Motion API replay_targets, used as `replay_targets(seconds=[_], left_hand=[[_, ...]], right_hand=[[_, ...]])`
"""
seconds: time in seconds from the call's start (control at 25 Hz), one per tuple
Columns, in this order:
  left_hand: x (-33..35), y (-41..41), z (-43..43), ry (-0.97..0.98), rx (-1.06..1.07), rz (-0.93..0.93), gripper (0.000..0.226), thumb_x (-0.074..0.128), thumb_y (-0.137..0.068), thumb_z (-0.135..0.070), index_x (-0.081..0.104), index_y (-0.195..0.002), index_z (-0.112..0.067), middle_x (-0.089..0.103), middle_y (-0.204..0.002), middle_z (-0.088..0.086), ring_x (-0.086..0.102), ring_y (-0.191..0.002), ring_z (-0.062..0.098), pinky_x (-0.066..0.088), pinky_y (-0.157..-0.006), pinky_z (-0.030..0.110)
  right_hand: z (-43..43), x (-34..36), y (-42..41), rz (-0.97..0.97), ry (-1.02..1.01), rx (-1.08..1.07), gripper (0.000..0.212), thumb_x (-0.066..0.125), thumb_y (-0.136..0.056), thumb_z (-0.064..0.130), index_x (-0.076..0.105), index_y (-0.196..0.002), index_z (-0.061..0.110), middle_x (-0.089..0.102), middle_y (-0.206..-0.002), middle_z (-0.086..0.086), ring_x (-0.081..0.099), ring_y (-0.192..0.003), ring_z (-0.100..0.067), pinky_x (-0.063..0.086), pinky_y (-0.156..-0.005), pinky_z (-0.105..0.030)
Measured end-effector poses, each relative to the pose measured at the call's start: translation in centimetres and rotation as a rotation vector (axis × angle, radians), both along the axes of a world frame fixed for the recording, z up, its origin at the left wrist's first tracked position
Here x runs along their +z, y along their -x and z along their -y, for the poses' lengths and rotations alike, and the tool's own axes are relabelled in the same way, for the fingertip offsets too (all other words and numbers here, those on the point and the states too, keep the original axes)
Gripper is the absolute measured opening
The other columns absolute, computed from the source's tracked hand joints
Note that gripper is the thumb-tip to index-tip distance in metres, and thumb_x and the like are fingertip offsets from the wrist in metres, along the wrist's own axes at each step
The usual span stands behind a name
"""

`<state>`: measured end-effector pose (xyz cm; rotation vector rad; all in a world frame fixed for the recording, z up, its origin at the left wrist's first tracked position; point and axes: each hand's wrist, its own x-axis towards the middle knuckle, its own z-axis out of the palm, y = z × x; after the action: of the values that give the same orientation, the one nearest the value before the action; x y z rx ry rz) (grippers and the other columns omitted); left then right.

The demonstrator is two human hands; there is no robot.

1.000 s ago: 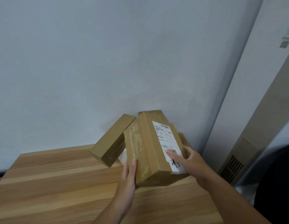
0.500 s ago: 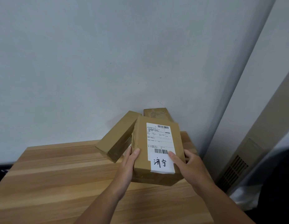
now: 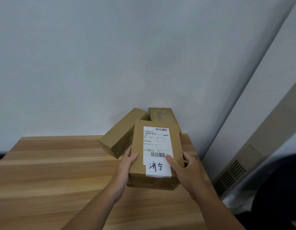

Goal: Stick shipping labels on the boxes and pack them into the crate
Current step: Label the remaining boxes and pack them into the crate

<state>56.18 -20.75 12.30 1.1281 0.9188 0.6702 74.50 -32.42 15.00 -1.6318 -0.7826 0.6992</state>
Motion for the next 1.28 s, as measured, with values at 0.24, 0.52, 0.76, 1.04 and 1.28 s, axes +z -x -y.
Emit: replay_targets(seconds=[0.24,0.52,0.76,1.04,1.28], left_hand=[[-0.9,1.4,0.1,0.014,0.076,-0.027,0.081,0.055,-0.075,-0.06,0.041,-0.152,-0.04,0.071,-0.125,-0.007,0.067,-0.113,0.019,0.048,-0.095,0.04],[-1.6,5.7,-0.4,-0.045,0.173,-0.049,0.079,0.064,-0.068,-0.069,0.059,-0.139,-0.037,0.073,-0.122,-0.012,0.068,-0.114,0.015,0.047,-0.098,0.043],[-1.0,14.3,-1.2,-0.055,0.255,-0.063,0.083,0.063,-0.066,-0.071,0.056,-0.142,-0.038,0.075,-0.118,-0.007,0.072,-0.107,0.02,0.05,-0.094,0.046],[-0.5,32.0,-4.5,-0.053,0.348,-0.074,0.079,0.063,-0.067,-0.071,0.051,-0.142,-0.048,0.075,-0.114,-0.017,0.074,-0.096,0.006,0.052,-0.07,0.024],[-1.5,46.3,-7.9,-0.009,0.432,-0.031,0.045,0.065,-0.093,-0.048,0.054,-0.137,-0.054,0.073,-0.118,-0.019,0.073,-0.1,0.004,0.056,-0.072,0.022]], right_hand=[[-1.1,-1.4,0.1,-0.037,0.029,0.096,0.044,0.081,-0.078,0.05,0.067,-0.118,0.039,0.075,-0.103,0.022,0.072,-0.093,0.001,0.063,-0.073,-0.028],[-2.3,-2.6,2.2,-0.072,0.018,0.187,0.043,0.077,-0.08,0.05,0.067,-0.12,0.039,0.074,-0.105,0.026,0.07,-0.097,0.004,0.062,-0.082,-0.028],[-5.3,-2.9,9.9,-0.067,0.005,0.27,0.043,0.078,-0.078,0.052,0.07,-0.118,0.036,0.075,-0.105,0.023,0.072,-0.097,0.001,0.061,-0.086,-0.035],[-11.3,-3.6,27.1,-0.045,0.005,0.35,0.033,0.08,-0.079,0.047,0.072,-0.11,0.036,0.077,-0.102,0.019,0.074,-0.093,-0.003,0.063,-0.081,-0.036],[-16.0,-4.9,40.6,-0.067,0.042,0.399,0.029,0.083,-0.078,0.043,0.07,-0.103,0.036,0.078,-0.096,0.017,0.076,-0.085,-0.006,0.065,-0.07,-0.037]])
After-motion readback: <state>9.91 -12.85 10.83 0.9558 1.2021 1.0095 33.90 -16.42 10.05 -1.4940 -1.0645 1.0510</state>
